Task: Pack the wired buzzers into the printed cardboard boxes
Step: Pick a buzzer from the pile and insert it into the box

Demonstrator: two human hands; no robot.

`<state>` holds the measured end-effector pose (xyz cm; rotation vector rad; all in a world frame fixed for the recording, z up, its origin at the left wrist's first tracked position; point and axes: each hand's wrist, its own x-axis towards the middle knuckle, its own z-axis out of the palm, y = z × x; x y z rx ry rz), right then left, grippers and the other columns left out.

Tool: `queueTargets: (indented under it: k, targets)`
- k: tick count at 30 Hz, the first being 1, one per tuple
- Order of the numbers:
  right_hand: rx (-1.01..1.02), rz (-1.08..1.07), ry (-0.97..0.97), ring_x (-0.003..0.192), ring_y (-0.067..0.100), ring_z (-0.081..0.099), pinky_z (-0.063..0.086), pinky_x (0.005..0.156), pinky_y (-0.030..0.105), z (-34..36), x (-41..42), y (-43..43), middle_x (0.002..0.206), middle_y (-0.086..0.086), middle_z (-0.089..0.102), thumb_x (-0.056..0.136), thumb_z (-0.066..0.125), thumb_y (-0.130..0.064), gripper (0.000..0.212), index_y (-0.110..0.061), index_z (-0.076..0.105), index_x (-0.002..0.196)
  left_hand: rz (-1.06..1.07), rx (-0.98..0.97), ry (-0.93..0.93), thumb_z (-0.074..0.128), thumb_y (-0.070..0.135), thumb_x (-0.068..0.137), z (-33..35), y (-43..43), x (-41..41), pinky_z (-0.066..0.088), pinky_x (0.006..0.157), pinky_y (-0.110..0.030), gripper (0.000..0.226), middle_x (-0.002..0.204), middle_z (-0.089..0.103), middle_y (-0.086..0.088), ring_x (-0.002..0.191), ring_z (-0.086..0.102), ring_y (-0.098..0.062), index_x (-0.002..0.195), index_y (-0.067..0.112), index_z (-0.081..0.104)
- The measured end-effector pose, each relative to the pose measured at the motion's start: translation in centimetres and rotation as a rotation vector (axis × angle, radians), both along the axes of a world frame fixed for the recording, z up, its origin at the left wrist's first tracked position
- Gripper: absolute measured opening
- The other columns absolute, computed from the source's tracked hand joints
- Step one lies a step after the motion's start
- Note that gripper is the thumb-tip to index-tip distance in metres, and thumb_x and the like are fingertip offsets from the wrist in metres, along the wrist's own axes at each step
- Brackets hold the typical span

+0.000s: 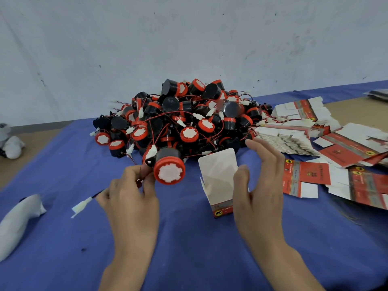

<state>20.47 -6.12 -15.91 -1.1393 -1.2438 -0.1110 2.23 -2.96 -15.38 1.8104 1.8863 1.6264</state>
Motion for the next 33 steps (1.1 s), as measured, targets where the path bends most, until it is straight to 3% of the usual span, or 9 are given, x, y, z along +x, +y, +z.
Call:
queueTargets:
  k: [6,8,11,14,16,19,23,27,33]
  targets:
    - [0.074,0.146,-0.165,0.144,0.007,0.032,0.036,0.111,0.024,-0.4,-2.0,-0.9,0.155,0.004,0.025,0.107,0.034,-0.036,0.043,-0.016,0.037,0.145,-0.234,0.089,-0.218,0.054,0.028,0.091,0.1,-2.7,3.2,0.036,0.071,-0.020,0.033,0.094,0.055,0.045,0.107,0.039,-0.011,0.089,0.061,0.047]
    - [0.028,0.264,-0.180,0.144,0.013,0.035,0.042,0.108,0.033,-0.4,-2.4,-1.1,0.155,-0.005,0.030,0.108,0.029,-0.045,0.047,-0.020,0.036,0.148,-0.321,0.100,-0.158,0.055,0.022,0.093,-0.7,-2.7,3.4,0.041,0.062,-0.018,0.037,0.093,0.058,0.038,0.095,0.052,-0.004,0.094,0.058,0.047]
    - [0.008,0.364,-0.188,0.137,0.001,0.040,0.034,0.106,0.012,-0.2,-2.8,-1.4,0.145,-0.011,0.042,0.109,0.028,-0.045,0.049,-0.017,0.038,0.148,-0.417,0.053,-0.106,0.062,0.010,0.094,-2.1,-2.5,3.4,0.047,0.058,-0.011,0.035,0.085,0.065,0.011,0.077,0.062,0.003,0.114,0.037,0.053]
    - [-0.030,0.487,-0.082,0.131,-0.003,0.045,0.035,0.100,0.007,0.1,-3.0,-1.7,0.140,-0.026,0.045,0.108,0.033,-0.047,0.047,-0.024,0.038,0.149,-0.539,0.018,-0.194,0.059,0.021,0.093,-2.2,-2.4,3.5,0.049,0.064,-0.005,0.027,0.078,0.068,0.012,0.077,0.067,-0.001,0.117,0.031,0.055]
    - [-0.068,0.580,0.032,0.132,0.001,0.048,0.038,0.100,0.008,0.4,-2.9,-1.9,0.140,-0.028,0.049,0.105,0.038,-0.053,0.047,-0.033,0.041,0.148,-0.722,-0.026,-0.238,0.057,0.031,0.096,-1.9,-2.7,3.7,0.057,0.066,-0.017,0.033,0.094,0.073,0.018,0.082,0.070,-0.003,0.125,0.045,0.057]
    - [-0.130,0.711,0.246,0.124,0.006,0.058,0.046,0.094,0.013,1.2,-2.2,-1.8,0.131,-0.019,0.060,0.102,0.045,-0.055,0.041,-0.041,0.051,0.139,-0.785,-0.059,-0.160,0.053,0.041,0.097,-1.1,-3.0,4.0,0.050,0.048,-0.029,0.027,0.081,0.072,0.013,0.057,0.060,-0.011,0.123,0.045,0.059]
    - [-0.211,0.716,0.382,0.099,0.001,0.065,0.051,0.079,0.014,1.8,-0.9,-1.8,0.110,-0.011,0.067,0.097,0.045,-0.053,0.034,-0.040,0.061,0.123,-0.865,-0.082,-0.068,0.057,0.036,0.101,-0.8,-3.2,4.5,0.039,0.052,-0.011,0.011,0.070,0.066,0.016,0.053,0.053,-0.002,0.109,0.035,0.065]
    - [-0.279,0.668,0.410,0.083,0.011,0.061,0.053,0.067,0.020,1.7,-0.6,-1.6,0.096,0.000,0.066,0.094,0.041,-0.063,0.036,-0.036,0.062,0.104,-0.822,-0.066,0.081,0.048,0.053,0.095,-1.0,-3.6,4.5,0.050,0.057,-0.041,0.023,0.078,0.069,0.012,0.060,0.060,-0.018,0.105,0.036,0.059]
    - [-0.461,0.708,0.561,0.068,0.011,0.061,0.053,0.057,0.021,1.7,0.0,-0.6,0.075,0.004,0.065,0.087,0.041,-0.073,0.062,-0.017,0.068,0.083,-0.750,0.103,0.212,0.048,0.041,0.099,-0.4,-3.4,4.1,0.052,0.060,-0.024,0.014,0.080,0.058,0.040,0.072,0.062,0.008,0.102,0.037,0.061]
